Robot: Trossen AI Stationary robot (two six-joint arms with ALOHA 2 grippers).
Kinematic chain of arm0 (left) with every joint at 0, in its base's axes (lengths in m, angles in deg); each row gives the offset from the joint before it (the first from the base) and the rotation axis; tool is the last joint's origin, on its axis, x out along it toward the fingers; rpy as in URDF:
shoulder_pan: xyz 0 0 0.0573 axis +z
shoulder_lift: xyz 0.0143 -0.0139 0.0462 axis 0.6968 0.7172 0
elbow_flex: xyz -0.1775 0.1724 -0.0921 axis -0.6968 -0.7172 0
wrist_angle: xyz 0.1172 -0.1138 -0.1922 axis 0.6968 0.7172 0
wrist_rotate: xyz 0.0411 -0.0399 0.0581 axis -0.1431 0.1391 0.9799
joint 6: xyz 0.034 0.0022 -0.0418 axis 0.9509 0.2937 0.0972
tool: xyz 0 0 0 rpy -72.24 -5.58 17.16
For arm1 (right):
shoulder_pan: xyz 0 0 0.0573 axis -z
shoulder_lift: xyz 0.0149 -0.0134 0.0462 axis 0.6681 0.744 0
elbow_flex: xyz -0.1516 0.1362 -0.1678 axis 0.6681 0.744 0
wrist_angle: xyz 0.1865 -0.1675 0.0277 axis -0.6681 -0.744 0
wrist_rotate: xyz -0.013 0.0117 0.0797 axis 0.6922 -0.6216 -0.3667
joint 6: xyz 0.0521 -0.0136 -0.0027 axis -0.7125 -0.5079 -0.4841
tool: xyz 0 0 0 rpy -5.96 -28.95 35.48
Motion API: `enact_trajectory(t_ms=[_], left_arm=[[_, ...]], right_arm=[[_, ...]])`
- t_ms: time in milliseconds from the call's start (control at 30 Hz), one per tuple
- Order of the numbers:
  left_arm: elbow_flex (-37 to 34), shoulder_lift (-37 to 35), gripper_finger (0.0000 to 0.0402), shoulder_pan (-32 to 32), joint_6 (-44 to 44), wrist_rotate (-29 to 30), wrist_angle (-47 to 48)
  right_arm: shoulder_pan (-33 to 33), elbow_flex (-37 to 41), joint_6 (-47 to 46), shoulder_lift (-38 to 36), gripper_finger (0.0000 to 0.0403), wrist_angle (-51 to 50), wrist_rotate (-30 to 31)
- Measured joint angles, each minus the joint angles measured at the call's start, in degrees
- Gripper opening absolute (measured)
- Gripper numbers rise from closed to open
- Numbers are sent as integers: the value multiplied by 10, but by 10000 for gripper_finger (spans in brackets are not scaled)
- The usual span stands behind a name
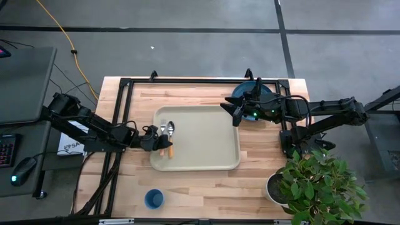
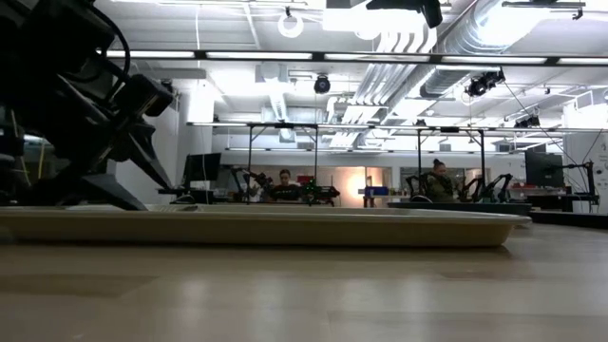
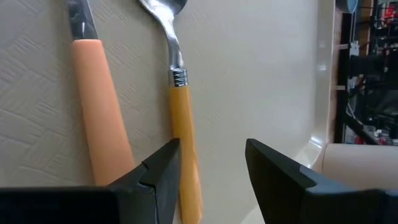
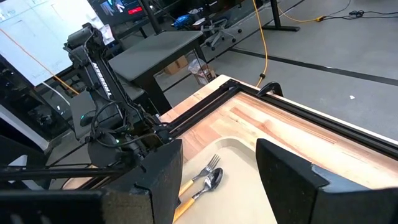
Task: Pick and place plate/cup/fork/spoon on tray
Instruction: Put the yellow spoon to the right of the orange fork on the gray serving tray, then put the blue plate to the right of the yellow spoon on the gray serving tray
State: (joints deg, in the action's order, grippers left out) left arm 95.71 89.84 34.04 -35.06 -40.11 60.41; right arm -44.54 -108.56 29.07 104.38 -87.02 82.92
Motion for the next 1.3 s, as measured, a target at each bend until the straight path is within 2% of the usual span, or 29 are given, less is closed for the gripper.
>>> enact_trajectory(t_ms=[133,267,433,633,733,900,1033,1167,1300], left_arm=[[0,-3,163,0,0,3,-43],[0,-15,163,0,17,32,-110],[0,-51,163,0,59,68,-165],[0,-108,163,4,104,79,-203],[1,-140,163,18,157,102,-261],[56,-192,163,57,315,104,-278],[144,-210,163,84,496,63,-247],[267,-217,163,95,692,28,-116],[405,-208,163,95,863,42,81]], right_arm=[[0,0,0,0,195,0,-3],[0,0,0,0,195,6,-3],[0,0,1,0,195,22,-3],[0,0,1,0,195,34,-3],[0,0,2,0,195,59,-4],[0,0,5,0,195,111,-4],[0,0,6,0,195,142,-4],[0,0,7,0,195,158,-5],[0,0,6,0,195,161,-7]])
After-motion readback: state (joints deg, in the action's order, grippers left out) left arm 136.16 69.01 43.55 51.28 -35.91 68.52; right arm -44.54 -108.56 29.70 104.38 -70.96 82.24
